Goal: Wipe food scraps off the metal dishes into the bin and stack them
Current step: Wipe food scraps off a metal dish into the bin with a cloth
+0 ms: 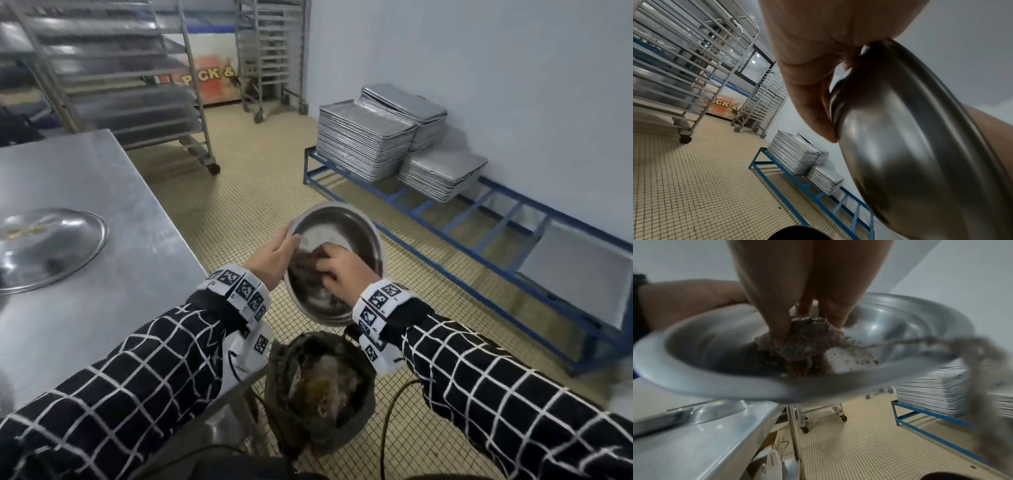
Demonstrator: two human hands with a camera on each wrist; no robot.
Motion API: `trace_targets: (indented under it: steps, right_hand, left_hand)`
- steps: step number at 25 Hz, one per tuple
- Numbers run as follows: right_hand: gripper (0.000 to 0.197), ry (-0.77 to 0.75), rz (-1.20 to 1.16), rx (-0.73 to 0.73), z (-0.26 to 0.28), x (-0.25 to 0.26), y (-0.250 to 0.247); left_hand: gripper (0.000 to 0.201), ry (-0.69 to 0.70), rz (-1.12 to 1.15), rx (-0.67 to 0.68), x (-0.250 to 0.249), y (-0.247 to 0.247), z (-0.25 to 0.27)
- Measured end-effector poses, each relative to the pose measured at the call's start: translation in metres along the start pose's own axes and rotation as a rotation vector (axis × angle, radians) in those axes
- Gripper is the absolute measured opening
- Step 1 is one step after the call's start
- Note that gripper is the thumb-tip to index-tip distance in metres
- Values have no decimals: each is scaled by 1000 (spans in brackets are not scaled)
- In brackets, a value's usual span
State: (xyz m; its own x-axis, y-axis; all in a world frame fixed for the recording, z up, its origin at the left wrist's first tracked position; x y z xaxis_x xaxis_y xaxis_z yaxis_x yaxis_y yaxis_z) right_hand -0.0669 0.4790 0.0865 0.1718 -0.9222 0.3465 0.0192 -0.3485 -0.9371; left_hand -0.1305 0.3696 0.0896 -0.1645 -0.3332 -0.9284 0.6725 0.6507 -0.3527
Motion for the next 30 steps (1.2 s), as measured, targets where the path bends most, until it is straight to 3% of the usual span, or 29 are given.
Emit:
trace_targets:
  steps: [4,8,10,12,14,16,22,26,30]
  right_hand:
    - [24,-5,-53,56,5,-24,7]
    - [34,161,-140,-277,4,-57,-38]
    - [28,275,-226,-380,0,-78,-55]
    - [29,391,-231,-248,-11,-94,-50]
    - [35,362,135,-14,-20,-95,-36]
    - [45,263,418,95,-21,-96,-19]
    - [43,283,297,41,-27,-93,-2]
    - [44,320,230,11,-29,-97,-6]
    - [34,321,73,-89,-25,-107,-11]
  left_hand:
    - [42,33,-41,37,0,5,-18]
    - [41,31,-110,55,-7,1,-32]
    - [45,33,-133,51,-12,-4,-40]
    - [42,66,-157,61,-20,-10,-46]
    - [39,117,-195,67,-31,-14,-49]
    - [40,179,-248,50,-41,-18,-52]
    - [51,376,-335,-80,-53,-17,-75]
    - [56,402,-360,-170,-56,-12,-88]
    - [57,422,-443,-153,-61,-8,-99]
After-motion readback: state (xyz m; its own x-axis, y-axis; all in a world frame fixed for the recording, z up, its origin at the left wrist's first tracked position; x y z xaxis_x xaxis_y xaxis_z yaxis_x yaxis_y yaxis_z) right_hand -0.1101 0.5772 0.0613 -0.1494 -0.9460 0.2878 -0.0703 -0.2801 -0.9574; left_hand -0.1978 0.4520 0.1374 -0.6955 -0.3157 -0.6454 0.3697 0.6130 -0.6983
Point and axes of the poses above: each hand's wrist, its own z-axis away from the middle knuckle, its own y-axis out of the palm, x = y × z, the point moved 7 cm from there along -z, towards the middle knuckle, and after that the axes turned 7 degrees about x, right-handed, at the moved point
